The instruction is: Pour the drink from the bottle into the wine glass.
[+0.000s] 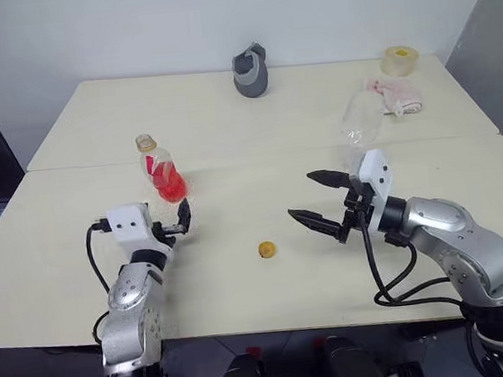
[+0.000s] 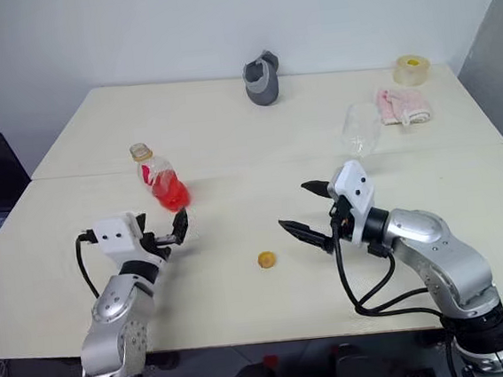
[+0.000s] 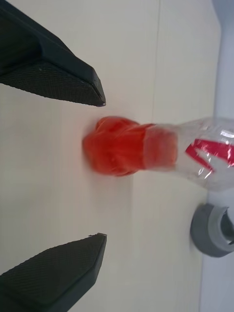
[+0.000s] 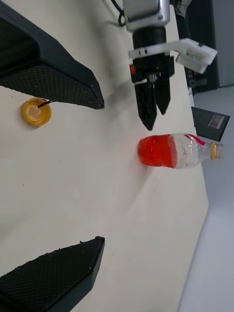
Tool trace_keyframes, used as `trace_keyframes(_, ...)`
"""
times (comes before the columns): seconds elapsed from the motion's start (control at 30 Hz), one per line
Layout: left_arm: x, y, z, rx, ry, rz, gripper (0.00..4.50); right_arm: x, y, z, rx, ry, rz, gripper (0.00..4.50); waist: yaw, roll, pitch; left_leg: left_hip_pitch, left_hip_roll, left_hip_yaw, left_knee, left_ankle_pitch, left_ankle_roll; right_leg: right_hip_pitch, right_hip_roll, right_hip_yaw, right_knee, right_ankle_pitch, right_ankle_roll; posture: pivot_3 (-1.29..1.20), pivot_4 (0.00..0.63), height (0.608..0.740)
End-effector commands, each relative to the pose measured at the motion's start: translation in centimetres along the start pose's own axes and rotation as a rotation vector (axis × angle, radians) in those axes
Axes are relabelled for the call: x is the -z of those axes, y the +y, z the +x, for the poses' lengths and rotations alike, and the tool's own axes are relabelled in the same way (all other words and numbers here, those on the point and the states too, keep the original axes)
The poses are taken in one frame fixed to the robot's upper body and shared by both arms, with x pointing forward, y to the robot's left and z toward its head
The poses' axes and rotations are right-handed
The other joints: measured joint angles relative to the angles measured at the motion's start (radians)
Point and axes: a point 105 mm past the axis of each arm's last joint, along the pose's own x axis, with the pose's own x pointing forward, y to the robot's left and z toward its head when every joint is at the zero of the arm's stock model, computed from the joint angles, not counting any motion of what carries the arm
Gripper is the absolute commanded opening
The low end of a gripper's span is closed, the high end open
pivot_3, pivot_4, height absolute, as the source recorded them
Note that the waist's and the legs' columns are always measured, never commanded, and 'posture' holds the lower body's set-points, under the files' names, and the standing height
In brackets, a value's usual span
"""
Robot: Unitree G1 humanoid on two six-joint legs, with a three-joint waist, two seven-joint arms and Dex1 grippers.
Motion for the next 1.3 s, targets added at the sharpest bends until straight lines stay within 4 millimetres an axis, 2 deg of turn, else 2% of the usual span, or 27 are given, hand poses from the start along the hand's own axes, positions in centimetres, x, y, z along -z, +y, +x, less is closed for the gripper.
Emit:
trace_keyframes(0.03, -1.8, -2.9, -0.6, 0.182, -0.021, -0.005, 4.45, 0.5, -0.9, -0.4, 0.126, 0.002, 0.02, 4.5, 0.0, 0.0, 0.0, 0.0, 0.0, 0.0, 0.0, 0.0, 0.0, 0.0, 0.0, 0.0, 0.0, 0.0, 0.0, 0.0, 0.15, 0.74)
trace_keyframes(0.13, -1.8, -4.6, -0.9, 0.316, 0.0, 0.009, 4.45, 2.4, -2.8, -0.4, 0.297, 0.031, 0.084, 4.5, 0.0, 0.0, 0.0, 0.001, -0.001, 0.002, 0.0, 0.0, 0.0, 0.0, 0.002, 0.0, 0.001, 0.0, 0.0, 0.0, 0.15, 0.74)
trace_keyframes(0.23, -1.9, -6.0, -1.3, 0.434, 0.014, 0.024, 4.45, 3.7, -4.1, -0.4, 0.389, 0.046, 0.098, 4.5, -0.001, 0.001, 0.0, 0.002, -0.001, 0.003, 0.0, 0.0, -0.001, 0.0, 0.003, 0.001, 0.001, 0.0, 0.0, 0.0, 0.15, 0.74)
trace_keyframes(0.37, -3.0, -7.9, -1.6, 0.609, 0.004, 0.048, 4.45, 5.1, -6.8, -1.0, 0.547, 0.065, 0.114, 4.5, -0.001, 0.001, 0.0, 0.002, -0.001, 0.003, -0.001, 0.001, -0.001, 0.0, 0.003, 0.001, 0.0, 0.0, 0.0, 0.0, 0.15, 0.74)
trace_keyframes(0.5, -4.2, -9.2, -1.7, 0.757, -0.023, 0.085, 4.45, 5.9, -8.3, -0.8, 0.625, 0.07, 0.143, 4.5, -0.002, 0.001, 0.0, 0.002, -0.001, 0.004, -0.001, 0.0, -0.001, 0.0, 0.004, 0.002, 0.001, 0.0, 0.0, 0.0, 0.15, 0.74)
trace_keyframes(0.6, -4.3, -9.8, -1.7, 0.829, -0.025, 0.087, 4.45, 6.7, -9.1, -0.2, 0.657, 0.074, 0.156, 4.5, -0.005, 0.001, 0.0, 0.002, 0.0, 0.005, -0.001, 0.0, -0.001, 0.0, 0.006, 0.002, 0.001, 0.0, 0.0, 0.0, 0.15, 0.74)
trace_keyframes(0.8, -5.1, -10.5, -1.7, 0.957, -0.036, 0.096, 4.45, 6.5, -11.4, 1.2, 0.696, 0.04, 0.167, 4.5, -0.005, 0.001, 0.0, 0.002, 0.0, 0.006, -0.001, 0.0, -0.001, 0.0, 0.006, 0.002, 0.001, 0.0, -0.001, 0.0, 0.15, 0.74)
trace_keyframes(1.03, -5.3, -10.2, -1.5, 0.991, -0.032, 0.116, 4.45, 6.0, -14.7, 1.4, 0.794, 0.017, 0.139, 4.5, -0.012, 0.001, 0.0, 0.002, 0.0, 0.006, -0.001, 0.0, -0.001, 0.0, 0.006, 0.002, 0.001, 0.0, -0.001, 0.0, 0.15, 0.74)
trace_keyframes(1.17, -5.3, -10.1, -1.5, 0.994, -0.032, 0.122, 4.45, 5.6, -15.4, 1.7, 0.82, -0.006, 0.138, 4.5, -0.014, 0.001, 0.0, 0.002, 0.0, 0.006, -0.001, 0.0, -0.001, 0.0, 0.006, 0.002, 0.001, 0.0, -0.001, 0.0, 0.15, 0.74)
trace_keyframes(1.3, -5.4, -10.1, -1.1, 0.984, -0.041, 0.131, 4.45, 5.0, -15.6, 2.9, 0.817, -0.045, 0.158, 4.5, -0.023, 0.001, 0.0, 0.002, 0.0, 0.006, -0.001, 0.0, -0.001, -0.001, 0.006, 0.003, 0.001, 0.0, -0.001, 0.0, 0.15, 0.74)
